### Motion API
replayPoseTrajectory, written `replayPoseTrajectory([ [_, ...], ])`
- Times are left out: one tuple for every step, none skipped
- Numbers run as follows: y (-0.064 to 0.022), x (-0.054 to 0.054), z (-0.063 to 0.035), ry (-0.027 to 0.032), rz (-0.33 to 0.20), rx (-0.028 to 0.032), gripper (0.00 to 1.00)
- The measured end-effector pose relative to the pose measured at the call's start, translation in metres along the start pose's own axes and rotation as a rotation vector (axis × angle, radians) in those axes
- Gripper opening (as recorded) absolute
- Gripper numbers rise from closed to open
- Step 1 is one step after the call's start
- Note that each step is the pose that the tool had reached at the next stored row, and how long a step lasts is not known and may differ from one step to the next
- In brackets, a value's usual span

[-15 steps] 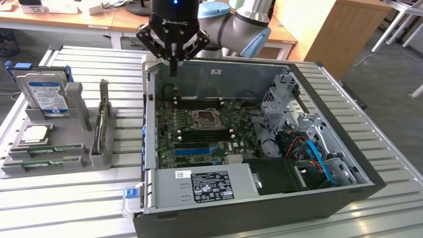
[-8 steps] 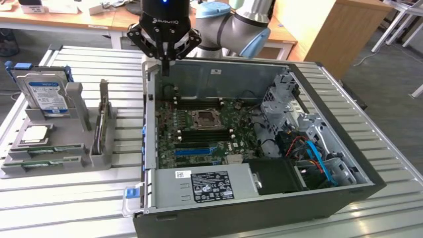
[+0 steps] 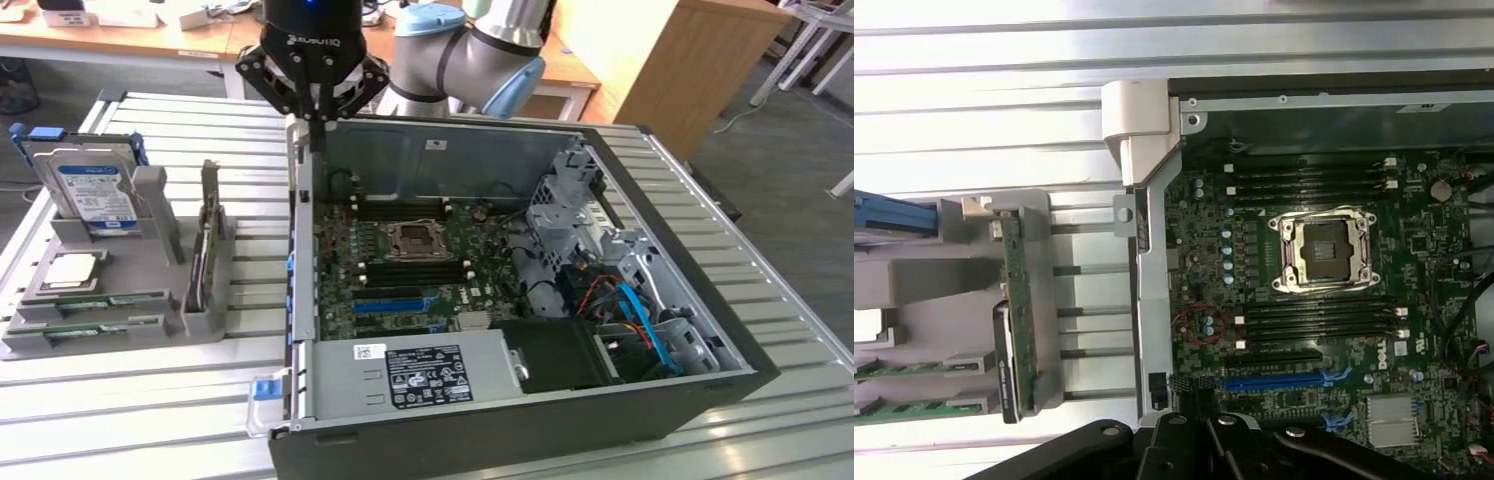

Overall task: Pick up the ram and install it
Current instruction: 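Reach for the ram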

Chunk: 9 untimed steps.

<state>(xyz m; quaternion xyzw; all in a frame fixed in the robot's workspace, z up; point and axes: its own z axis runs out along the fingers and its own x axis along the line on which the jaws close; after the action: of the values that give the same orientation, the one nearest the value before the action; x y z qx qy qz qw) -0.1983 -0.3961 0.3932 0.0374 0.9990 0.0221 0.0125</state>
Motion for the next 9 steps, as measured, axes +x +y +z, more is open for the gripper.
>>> replayPoseTrajectory([
  [-0.0001,0.002,0.0000,-0.0001,0.000,0.0000,0.11],
  [-0.0002,0.004,-0.0001,0.0000,0.000,0.0000,0.11],
  [-0.0003,0.006,-0.0001,0.0000,0.000,0.0000,0.11],
  [-0.0004,0.008,-0.0002,0.0000,0.000,0.0000,0.11],
  [-0.0005,0.010,-0.0003,0.0000,0.000,0.0000,0.11],
  [-0.0006,0.012,-0.0003,0.0000,0.000,0.0000,0.11],
  [-0.0008,0.014,-0.0003,-0.0001,0.000,0.0000,0.11],
  [-0.0009,0.017,-0.0004,-0.0001,0.000,0.0000,0.11],
  [-0.0010,0.019,-0.0004,0.0000,0.000,0.0000,0.11],
])
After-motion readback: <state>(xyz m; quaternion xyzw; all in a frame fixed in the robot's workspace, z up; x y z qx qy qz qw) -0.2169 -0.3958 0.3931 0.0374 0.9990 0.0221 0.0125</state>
